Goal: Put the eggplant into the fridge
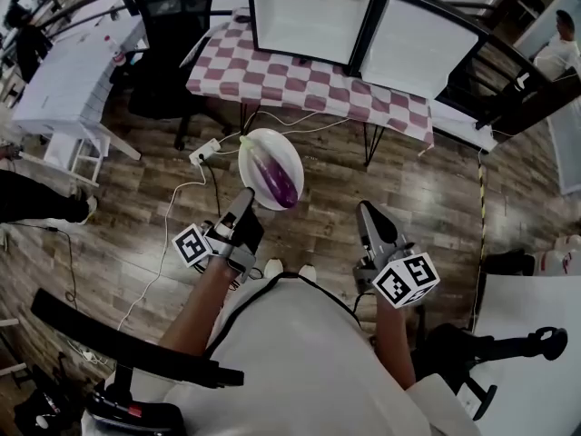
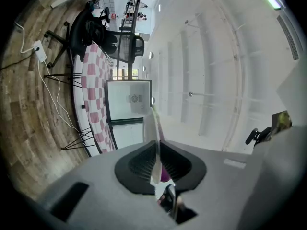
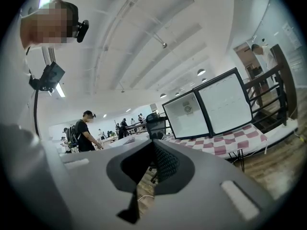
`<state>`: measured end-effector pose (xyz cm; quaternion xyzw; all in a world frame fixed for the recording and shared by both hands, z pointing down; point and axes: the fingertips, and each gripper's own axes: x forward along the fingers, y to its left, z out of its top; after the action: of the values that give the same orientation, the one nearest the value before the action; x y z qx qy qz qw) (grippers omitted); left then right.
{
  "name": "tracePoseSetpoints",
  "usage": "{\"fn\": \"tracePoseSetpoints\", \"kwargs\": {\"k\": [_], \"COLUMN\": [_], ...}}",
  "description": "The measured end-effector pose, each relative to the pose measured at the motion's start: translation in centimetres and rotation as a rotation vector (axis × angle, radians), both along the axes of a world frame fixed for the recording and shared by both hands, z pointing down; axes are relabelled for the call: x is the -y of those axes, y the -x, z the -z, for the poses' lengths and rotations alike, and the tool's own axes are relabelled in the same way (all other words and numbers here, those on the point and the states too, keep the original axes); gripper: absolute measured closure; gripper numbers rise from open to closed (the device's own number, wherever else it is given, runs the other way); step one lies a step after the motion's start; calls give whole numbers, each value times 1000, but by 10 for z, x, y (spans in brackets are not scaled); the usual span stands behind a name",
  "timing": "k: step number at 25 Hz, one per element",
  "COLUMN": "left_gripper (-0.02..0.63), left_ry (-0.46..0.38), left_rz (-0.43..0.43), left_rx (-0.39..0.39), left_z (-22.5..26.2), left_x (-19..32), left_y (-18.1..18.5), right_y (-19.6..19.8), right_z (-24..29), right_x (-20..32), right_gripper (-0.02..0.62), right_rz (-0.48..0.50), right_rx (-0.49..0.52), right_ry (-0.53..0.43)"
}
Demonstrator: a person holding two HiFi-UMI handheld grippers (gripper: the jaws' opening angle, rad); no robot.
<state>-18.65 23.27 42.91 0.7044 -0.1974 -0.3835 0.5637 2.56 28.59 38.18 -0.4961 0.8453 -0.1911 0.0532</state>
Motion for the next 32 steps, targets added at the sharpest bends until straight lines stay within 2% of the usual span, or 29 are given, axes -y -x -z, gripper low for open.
{"fn": "tracePoseSetpoints", "kwargs": {"k": [15,25,32], "left_gripper": [575,575,575], "left_ry": [-2,5,21], "left_rz": [-29,-3,11], "left_rx": [25,13,21], "left_z": [-13,-17,-27], "left_x": [6,-1,-6], "left_y": [37,65,72], "right_y": [31,55,60], "right_z": [-13,-11,-18], "right_x": [2,2,-3], "right_gripper": [589,589,589], "right_rz": [-52,-28,-15], "right_rx": [2,-22,-30], "right_ry": [24,24,48]}}
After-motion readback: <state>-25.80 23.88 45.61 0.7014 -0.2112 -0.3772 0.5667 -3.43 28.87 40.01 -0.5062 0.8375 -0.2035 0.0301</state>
